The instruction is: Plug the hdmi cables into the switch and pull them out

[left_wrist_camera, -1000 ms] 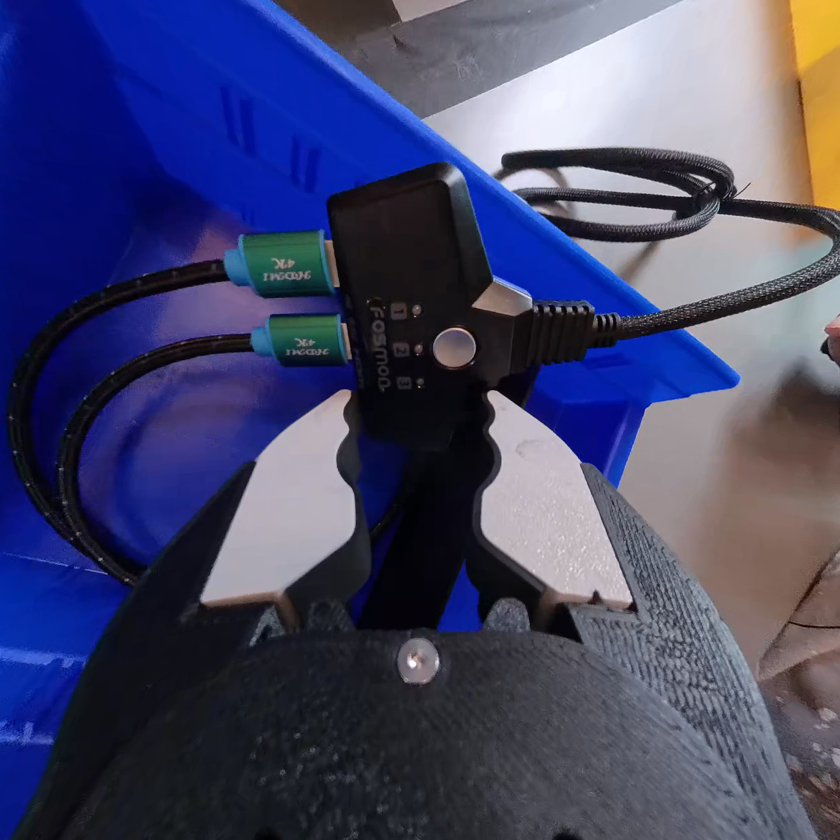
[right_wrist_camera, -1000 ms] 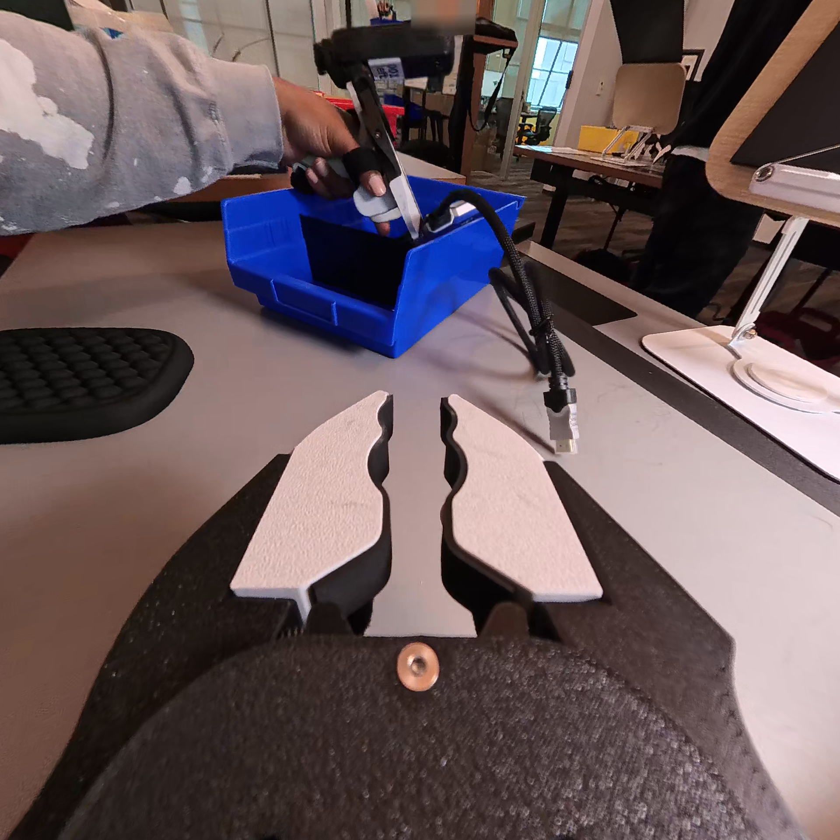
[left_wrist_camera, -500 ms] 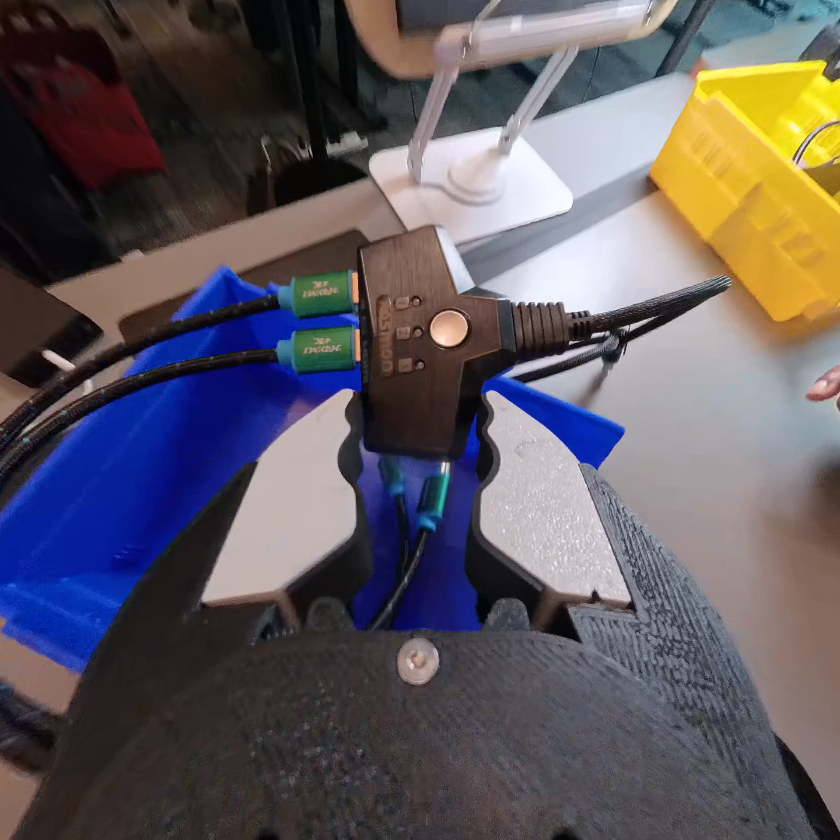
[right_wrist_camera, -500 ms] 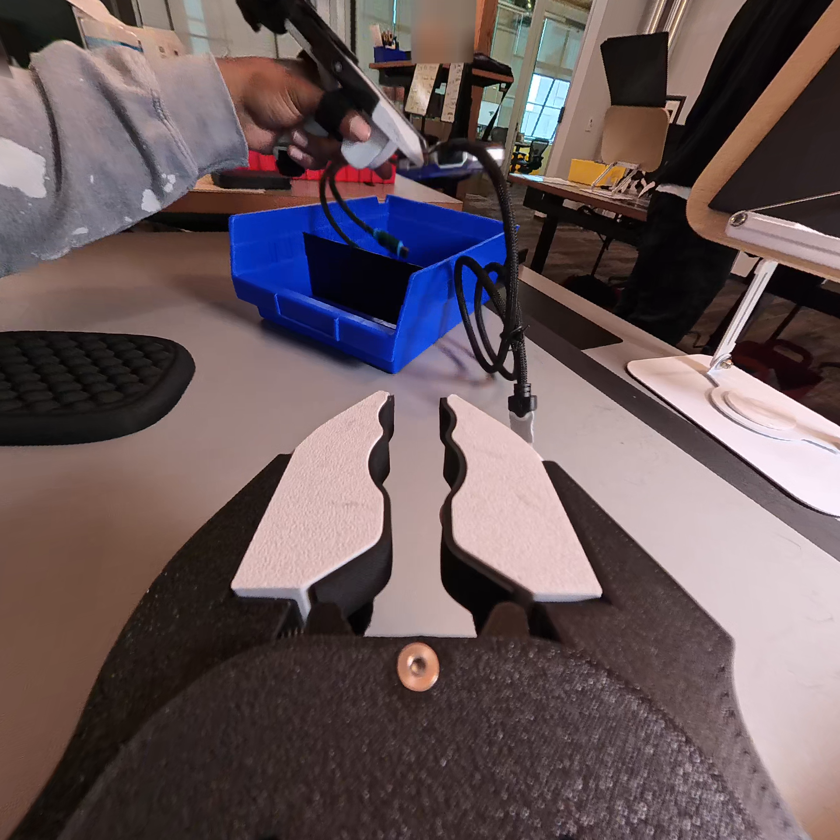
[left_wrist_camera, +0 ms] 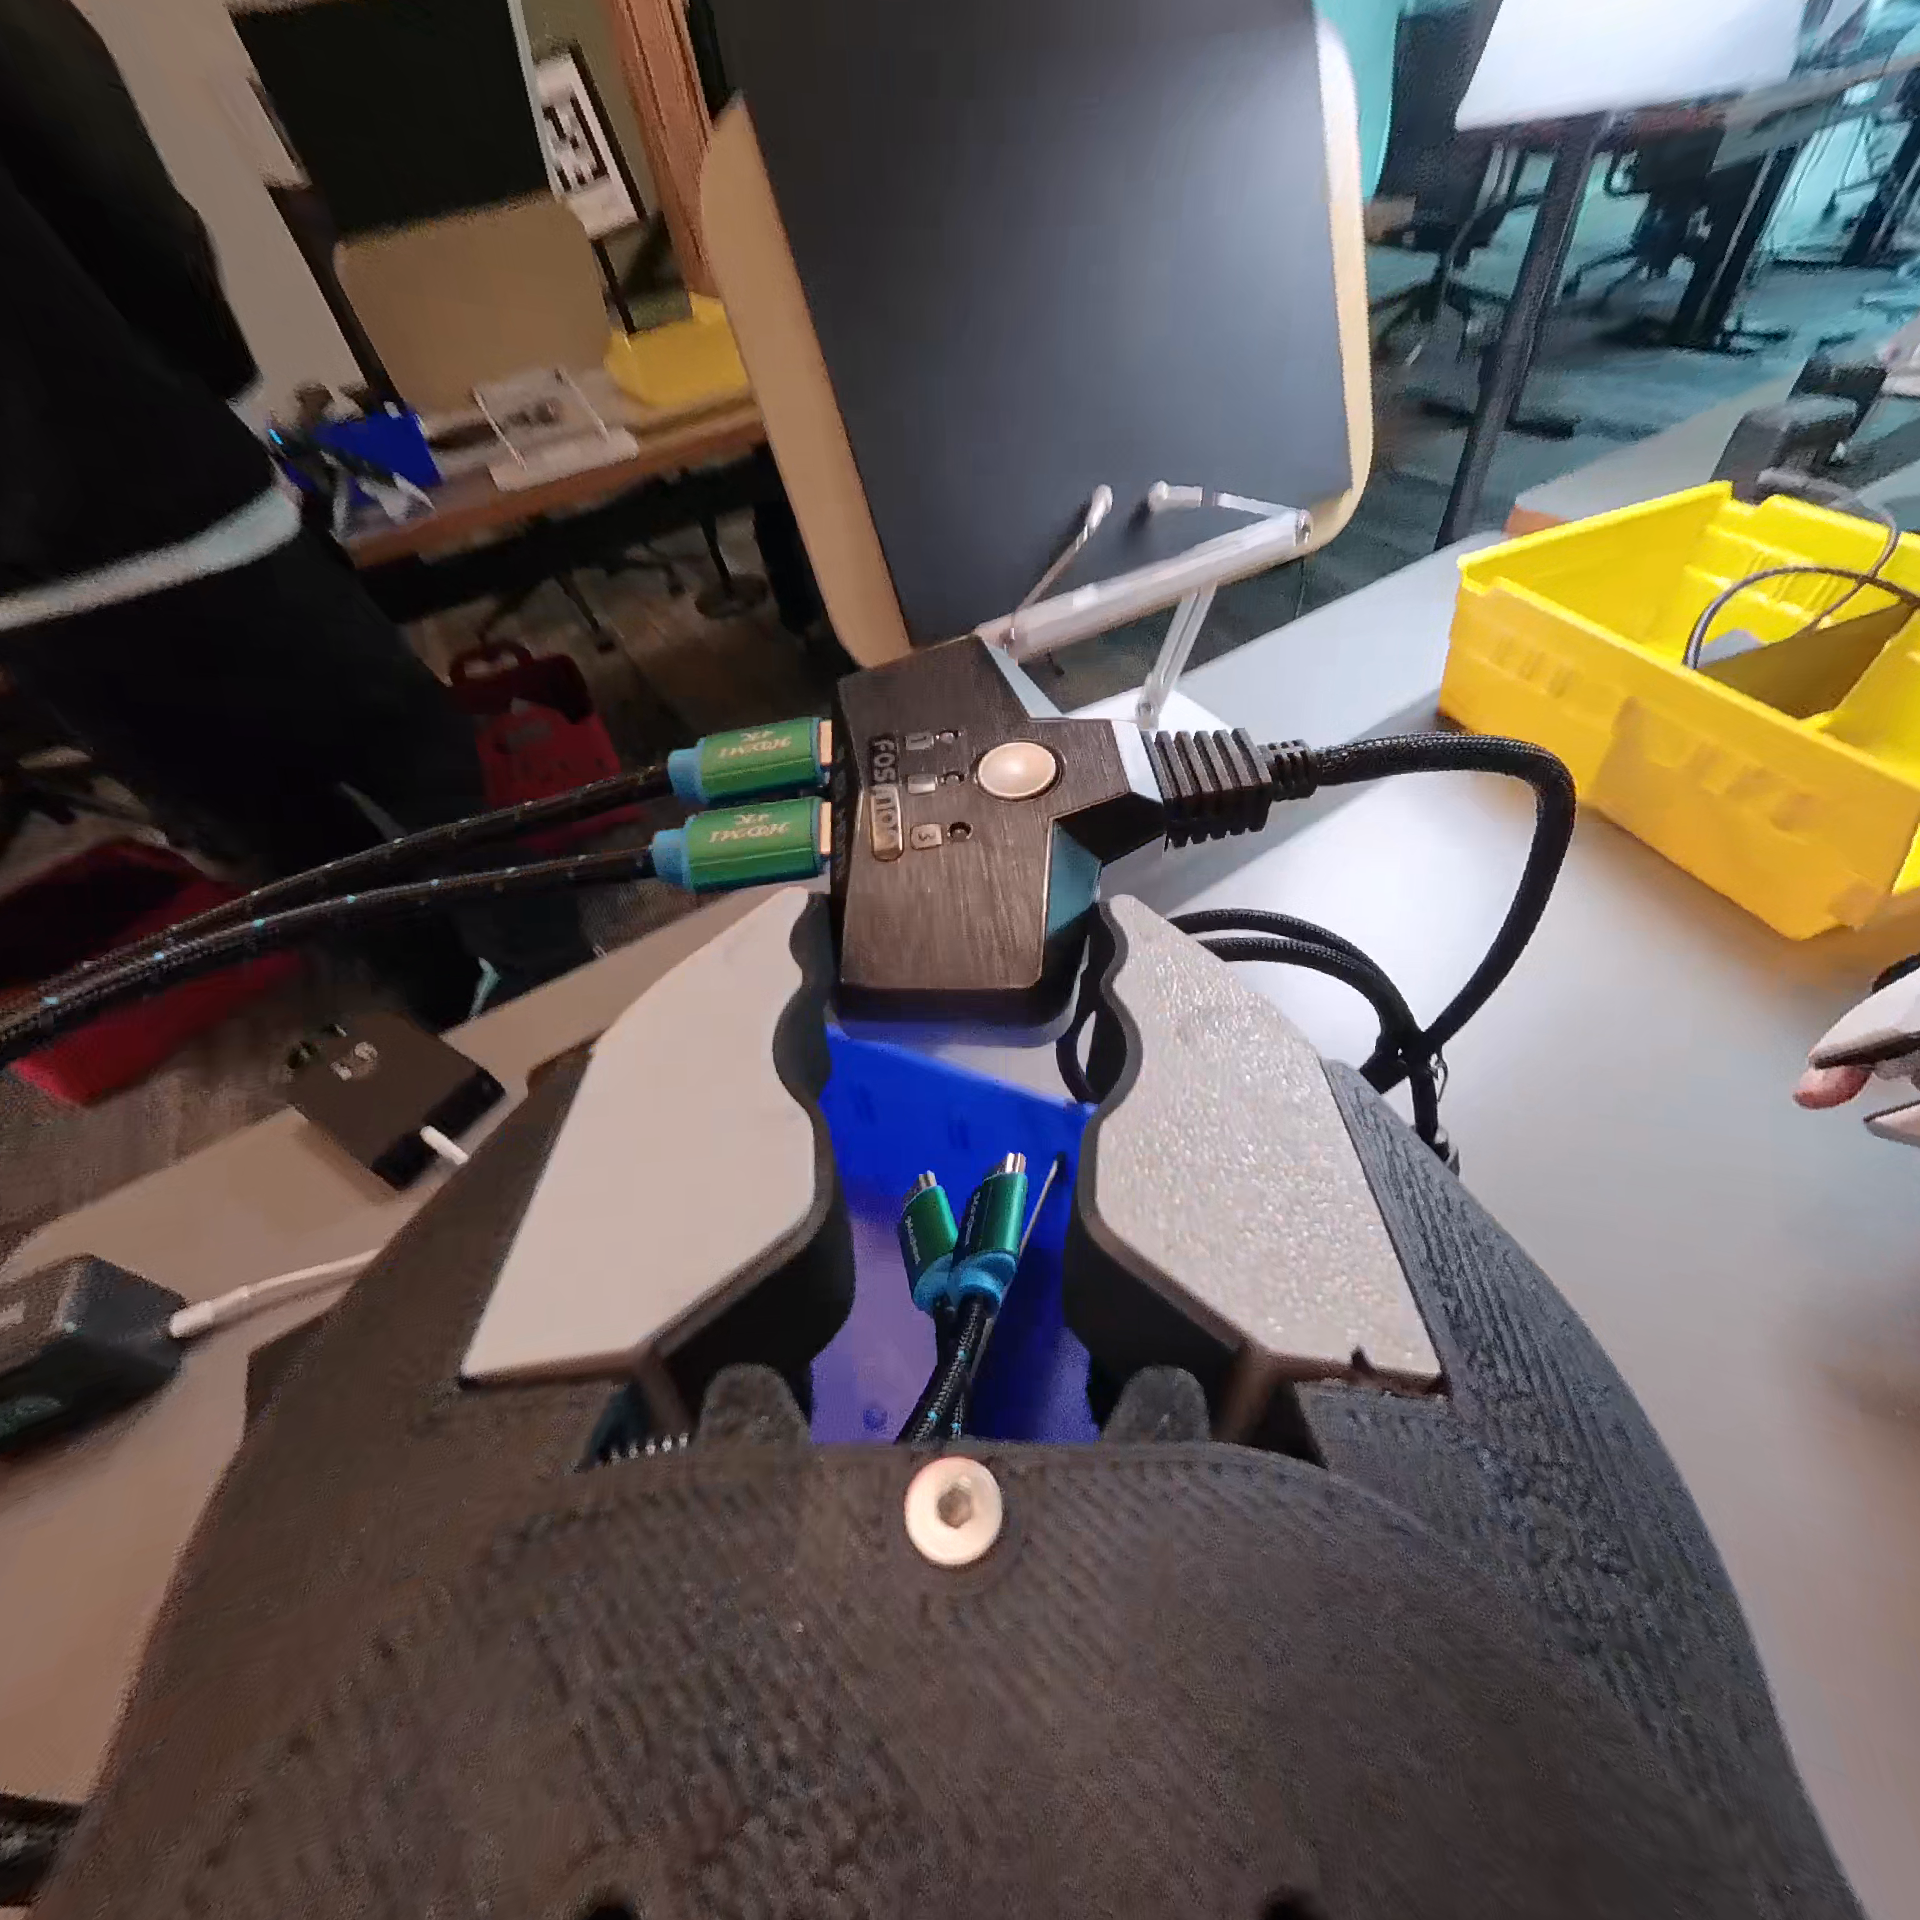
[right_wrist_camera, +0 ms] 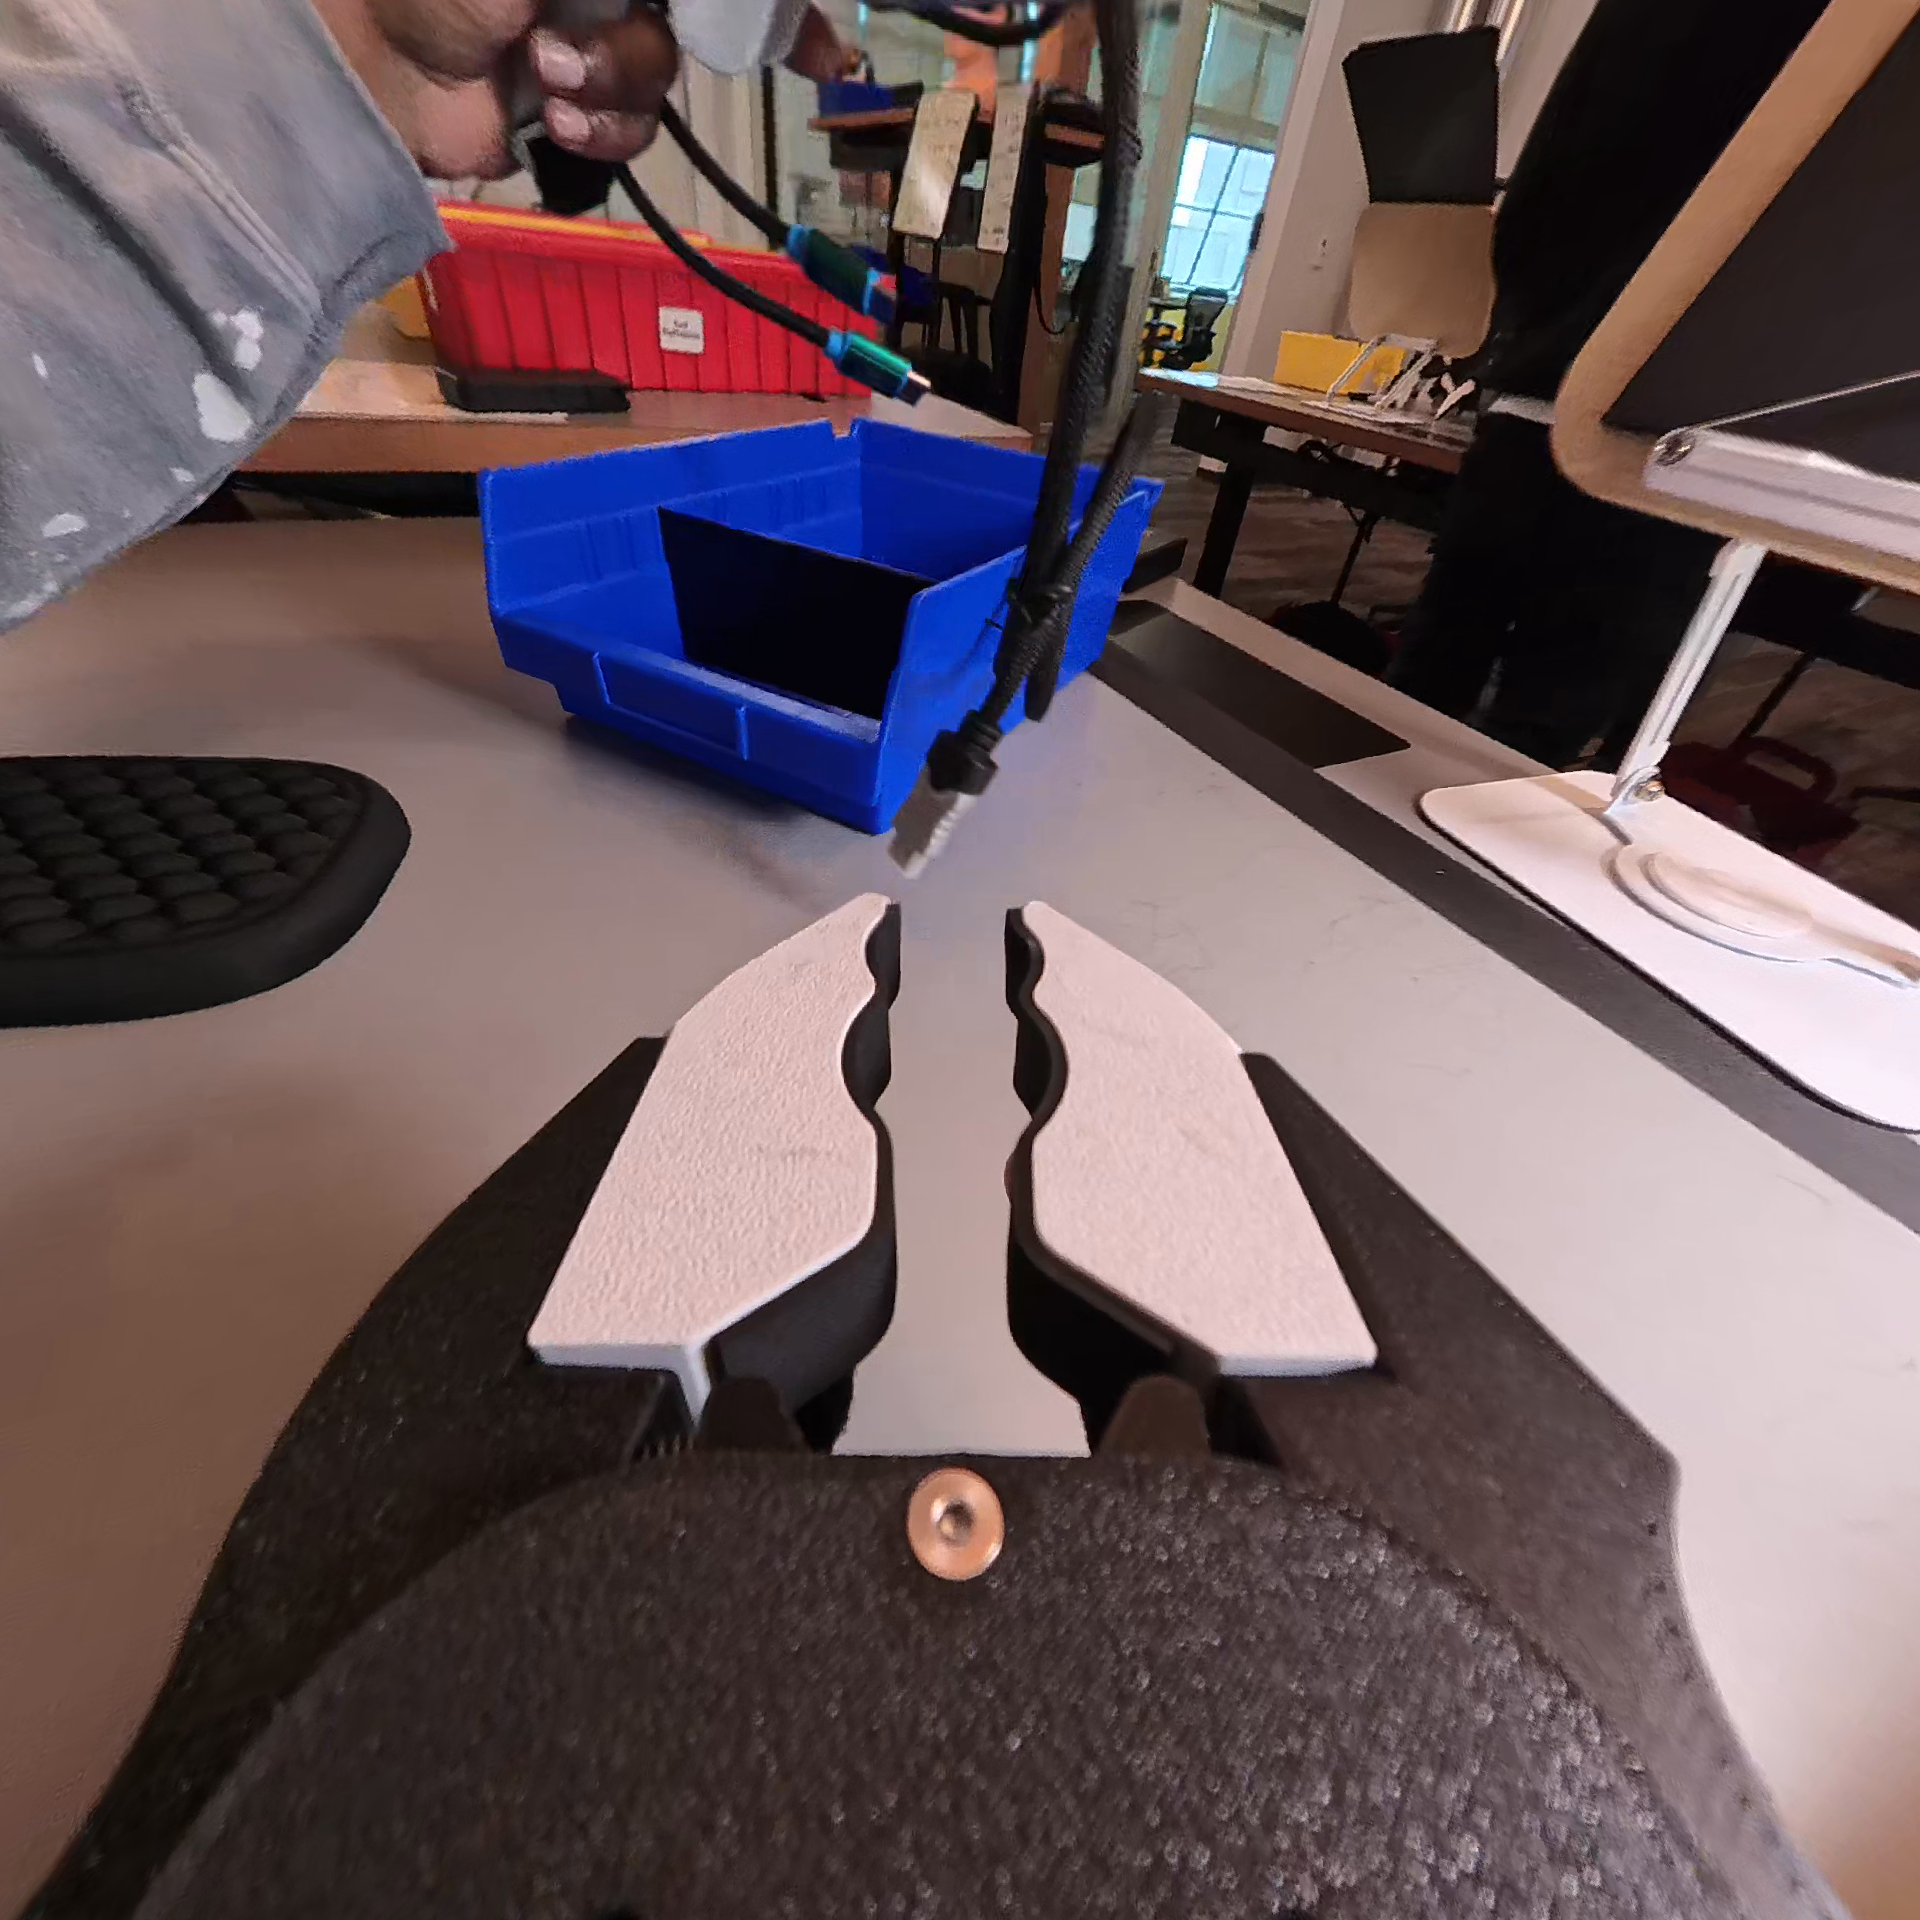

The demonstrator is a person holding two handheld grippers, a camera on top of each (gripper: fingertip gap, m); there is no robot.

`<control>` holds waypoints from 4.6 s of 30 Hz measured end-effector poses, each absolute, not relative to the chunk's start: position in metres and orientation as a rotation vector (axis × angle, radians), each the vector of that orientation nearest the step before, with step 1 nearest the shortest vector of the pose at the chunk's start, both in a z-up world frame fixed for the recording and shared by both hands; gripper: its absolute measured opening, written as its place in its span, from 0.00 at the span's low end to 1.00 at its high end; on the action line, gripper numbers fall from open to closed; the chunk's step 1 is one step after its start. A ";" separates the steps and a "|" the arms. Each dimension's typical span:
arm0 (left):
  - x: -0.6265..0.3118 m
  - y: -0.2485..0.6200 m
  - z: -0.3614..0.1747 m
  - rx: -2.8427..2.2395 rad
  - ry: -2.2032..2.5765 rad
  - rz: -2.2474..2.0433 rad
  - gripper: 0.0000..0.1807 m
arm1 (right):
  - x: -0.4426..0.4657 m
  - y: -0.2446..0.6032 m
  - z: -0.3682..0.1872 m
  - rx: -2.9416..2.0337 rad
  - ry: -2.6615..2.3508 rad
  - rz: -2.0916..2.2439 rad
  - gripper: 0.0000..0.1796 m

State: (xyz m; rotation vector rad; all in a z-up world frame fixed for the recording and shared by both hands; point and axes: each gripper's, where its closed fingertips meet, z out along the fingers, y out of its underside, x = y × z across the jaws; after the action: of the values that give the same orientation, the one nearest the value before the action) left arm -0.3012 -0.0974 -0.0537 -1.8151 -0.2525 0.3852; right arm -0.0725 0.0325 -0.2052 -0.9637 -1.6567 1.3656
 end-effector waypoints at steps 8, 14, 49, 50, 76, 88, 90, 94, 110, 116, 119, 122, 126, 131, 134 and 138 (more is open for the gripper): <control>-0.264 -0.092 0.027 -1.519 -0.192 0.569 0.26 | -0.074 0.010 -0.136 -0.913 -1.534 1.582 0.11; -0.216 -0.044 0.037 -1.407 -0.127 0.539 0.27 | -0.091 -0.027 -0.047 -0.807 -1.463 1.667 0.14; -0.123 0.046 -0.017 -1.282 0.011 0.539 0.26 | -0.109 0.061 -0.013 -0.959 -1.063 1.847 0.15; -0.120 0.047 -0.016 -1.280 0.012 0.502 0.26 | -0.106 0.063 -0.011 -0.956 -1.084 1.884 0.13; -0.091 0.009 -0.037 -1.727 0.314 -0.164 0.26 | -0.090 0.114 -0.056 -0.985 -1.653 1.398 0.18; -0.009 -0.005 -0.146 -2.020 0.893 -0.675 0.19 | -0.005 -0.003 -0.133 -0.444 -2.618 1.371 0.18; -0.001 -0.001 -0.147 -2.010 0.893 -0.777 0.15 | -0.007 0.005 -0.129 -0.462 -2.577 1.385 0.18; -0.022 0.020 -0.120 -1.825 0.703 -0.787 0.13 | -0.030 0.042 -0.084 -0.623 -2.186 1.710 0.15; -0.052 0.027 -0.108 -1.790 0.583 -0.599 0.14 | -0.043 0.042 -0.110 -0.679 -2.300 1.346 0.11; -0.022 0.032 -0.153 -2.006 0.788 -0.462 0.13 | -0.021 0.040 -0.135 -0.699 -2.513 1.071 0.11; -0.030 0.043 -0.150 -1.995 0.725 -0.398 0.12 | -0.034 0.052 -0.123 -0.710 -2.368 1.019 0.14; -0.052 0.044 -0.132 -1.904 0.598 -0.448 0.12 | -0.053 0.064 -0.072 -0.721 -2.018 1.087 0.16; -0.090 0.044 -0.101 -1.746 0.354 -0.482 0.12 | -0.040 0.061 0.025 -0.625 -1.452 1.363 0.15; -0.119 0.032 -0.050 -1.412 0.151 -0.601 0.12 | -0.040 0.002 0.032 -0.561 -1.389 1.735 0.13; -0.134 0.019 -0.021 -1.186 0.024 -0.692 0.12 | -0.056 -0.038 0.006 -0.576 -1.492 1.847 0.13; -0.135 -0.007 0.013 -0.934 -0.022 -0.798 0.12 | -0.075 -0.030 -0.009 -0.648 -1.450 1.824 0.13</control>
State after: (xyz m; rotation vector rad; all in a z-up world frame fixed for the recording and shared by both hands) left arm -0.1355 -0.0071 0.0130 -0.9341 -0.0218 -0.7980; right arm -0.0746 -0.0301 -0.0090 -0.6478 -1.4502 1.8235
